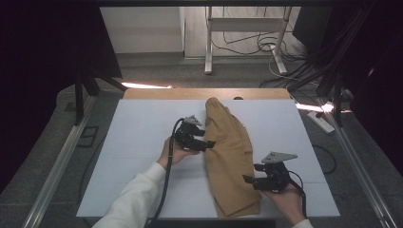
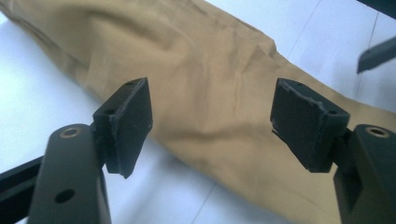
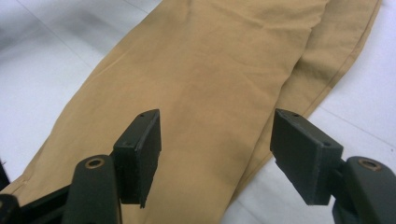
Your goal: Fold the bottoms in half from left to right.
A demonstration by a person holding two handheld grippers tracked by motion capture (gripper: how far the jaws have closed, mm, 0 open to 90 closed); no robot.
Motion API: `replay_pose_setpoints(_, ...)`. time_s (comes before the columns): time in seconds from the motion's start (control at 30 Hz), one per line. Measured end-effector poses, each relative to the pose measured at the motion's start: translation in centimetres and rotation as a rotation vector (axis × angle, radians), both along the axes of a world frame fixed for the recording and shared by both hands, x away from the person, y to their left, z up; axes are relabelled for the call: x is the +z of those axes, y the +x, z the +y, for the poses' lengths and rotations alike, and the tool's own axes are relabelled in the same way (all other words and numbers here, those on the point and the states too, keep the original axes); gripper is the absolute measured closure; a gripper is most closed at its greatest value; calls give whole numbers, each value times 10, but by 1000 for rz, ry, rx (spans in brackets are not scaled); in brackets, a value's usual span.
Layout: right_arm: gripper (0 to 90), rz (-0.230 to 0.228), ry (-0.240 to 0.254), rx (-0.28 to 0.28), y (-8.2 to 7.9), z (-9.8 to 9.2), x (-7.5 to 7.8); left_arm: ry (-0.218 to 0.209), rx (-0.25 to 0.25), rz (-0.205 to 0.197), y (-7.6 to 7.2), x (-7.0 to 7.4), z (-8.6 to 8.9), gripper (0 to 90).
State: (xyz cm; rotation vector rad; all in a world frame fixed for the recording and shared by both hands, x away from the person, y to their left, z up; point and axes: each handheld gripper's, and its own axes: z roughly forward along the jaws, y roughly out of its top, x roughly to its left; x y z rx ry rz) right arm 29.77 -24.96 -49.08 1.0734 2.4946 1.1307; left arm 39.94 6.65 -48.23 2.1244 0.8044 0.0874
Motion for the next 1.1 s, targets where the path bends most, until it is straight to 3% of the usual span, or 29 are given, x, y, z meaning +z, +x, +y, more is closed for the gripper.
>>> replay_pose_setpoints(0.23,344,-11,-33,0,9,8,-2,7,-6,-3,-14,-5,12,284)
replay_pose_setpoints(0.37,344,-15,-40,-7,16,10,-2,4,-8,14,-21,-10,20,279)
replay_pose_setpoints(0.47,344,-23,-62,-22,26,13,-2,22,-8,16,-25,-12,24,269)
replay_pose_setpoints(0.73,355,-23,-96,-47,63,25,-3,6,13,22,-32,-12,38,269)
replay_pose_setpoints(1.1,374,1,-130,-55,96,33,-11,23,6,22,-31,-15,35,269)
